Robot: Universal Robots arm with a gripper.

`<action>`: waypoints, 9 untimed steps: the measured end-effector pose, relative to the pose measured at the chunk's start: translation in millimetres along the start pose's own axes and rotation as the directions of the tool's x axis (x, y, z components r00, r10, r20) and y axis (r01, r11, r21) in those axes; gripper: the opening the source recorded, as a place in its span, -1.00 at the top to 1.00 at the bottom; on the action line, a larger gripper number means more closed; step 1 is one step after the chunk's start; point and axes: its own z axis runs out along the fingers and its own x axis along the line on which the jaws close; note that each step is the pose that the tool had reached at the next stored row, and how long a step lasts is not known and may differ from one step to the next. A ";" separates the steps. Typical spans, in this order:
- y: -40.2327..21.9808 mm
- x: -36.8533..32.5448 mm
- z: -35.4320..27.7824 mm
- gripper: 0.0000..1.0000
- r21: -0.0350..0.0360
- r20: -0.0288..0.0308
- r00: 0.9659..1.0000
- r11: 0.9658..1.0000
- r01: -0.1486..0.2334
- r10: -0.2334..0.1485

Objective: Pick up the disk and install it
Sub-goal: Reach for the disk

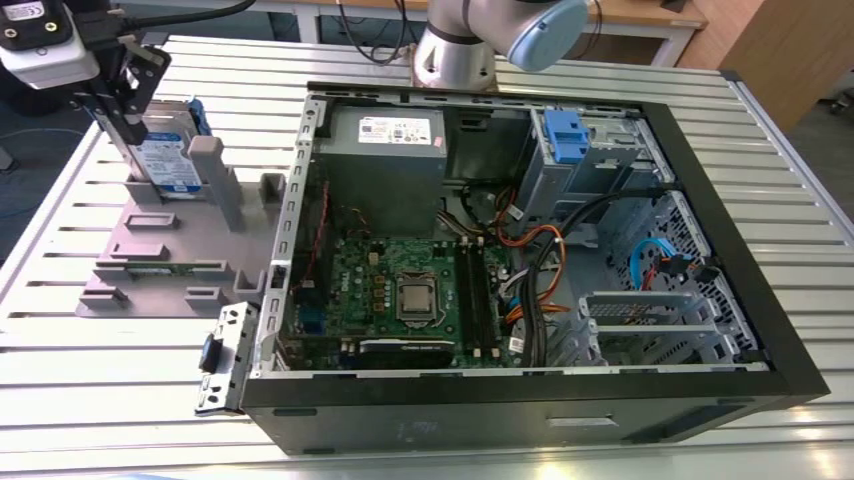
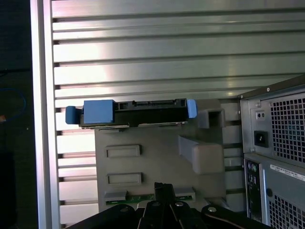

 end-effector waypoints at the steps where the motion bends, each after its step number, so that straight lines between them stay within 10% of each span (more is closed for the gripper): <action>1: 0.0 0.2 0.1 0.79 0.000 0.000 1.000 1.000 0.000 0.000; 9: -0.2 2.9 0.6 0.79 0.000 0.000 1.000 1.000 0.000 0.000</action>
